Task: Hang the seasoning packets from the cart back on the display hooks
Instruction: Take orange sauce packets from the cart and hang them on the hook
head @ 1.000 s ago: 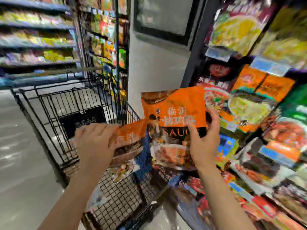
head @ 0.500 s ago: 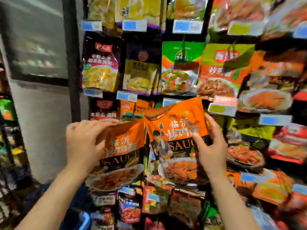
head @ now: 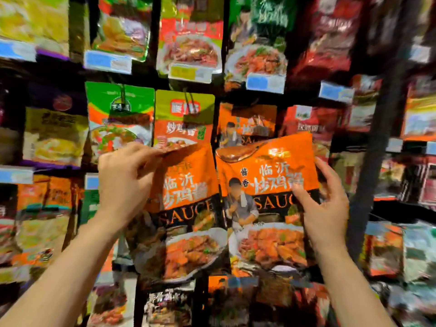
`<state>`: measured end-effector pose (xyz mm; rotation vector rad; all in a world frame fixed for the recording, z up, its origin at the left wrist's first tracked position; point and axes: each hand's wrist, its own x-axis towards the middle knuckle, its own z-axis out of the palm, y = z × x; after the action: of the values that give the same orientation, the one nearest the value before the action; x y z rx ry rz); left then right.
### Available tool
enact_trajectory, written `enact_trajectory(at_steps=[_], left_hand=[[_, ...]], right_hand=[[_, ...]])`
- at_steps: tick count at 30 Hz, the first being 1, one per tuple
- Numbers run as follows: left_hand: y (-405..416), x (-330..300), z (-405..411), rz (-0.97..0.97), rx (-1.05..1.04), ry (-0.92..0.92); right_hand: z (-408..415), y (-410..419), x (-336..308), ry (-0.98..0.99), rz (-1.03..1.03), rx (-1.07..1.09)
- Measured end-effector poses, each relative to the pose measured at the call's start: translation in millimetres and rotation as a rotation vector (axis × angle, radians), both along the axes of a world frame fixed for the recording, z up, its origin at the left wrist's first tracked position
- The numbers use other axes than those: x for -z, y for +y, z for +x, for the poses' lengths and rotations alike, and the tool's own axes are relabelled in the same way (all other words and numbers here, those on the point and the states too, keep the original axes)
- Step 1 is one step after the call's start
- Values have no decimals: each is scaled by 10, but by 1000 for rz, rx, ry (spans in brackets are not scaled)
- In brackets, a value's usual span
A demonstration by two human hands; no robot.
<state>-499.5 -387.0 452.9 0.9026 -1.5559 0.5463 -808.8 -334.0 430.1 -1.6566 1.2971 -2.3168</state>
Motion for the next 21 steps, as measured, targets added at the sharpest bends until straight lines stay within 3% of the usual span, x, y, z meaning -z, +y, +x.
enact_trajectory(at_steps=[8, 16, 21], left_hand=[[-353, -497, -384, -128, 54, 51], [-689, -754, -247, -162, -60, -88], [-886, -901, -112, -151, 39, -140]], right_hand=[[-405, -421, -481, -120, -48, -109], [-370, -1140, -882, -251, -13, -250], [-266, -1626, -1090, -339, 17, -360]])
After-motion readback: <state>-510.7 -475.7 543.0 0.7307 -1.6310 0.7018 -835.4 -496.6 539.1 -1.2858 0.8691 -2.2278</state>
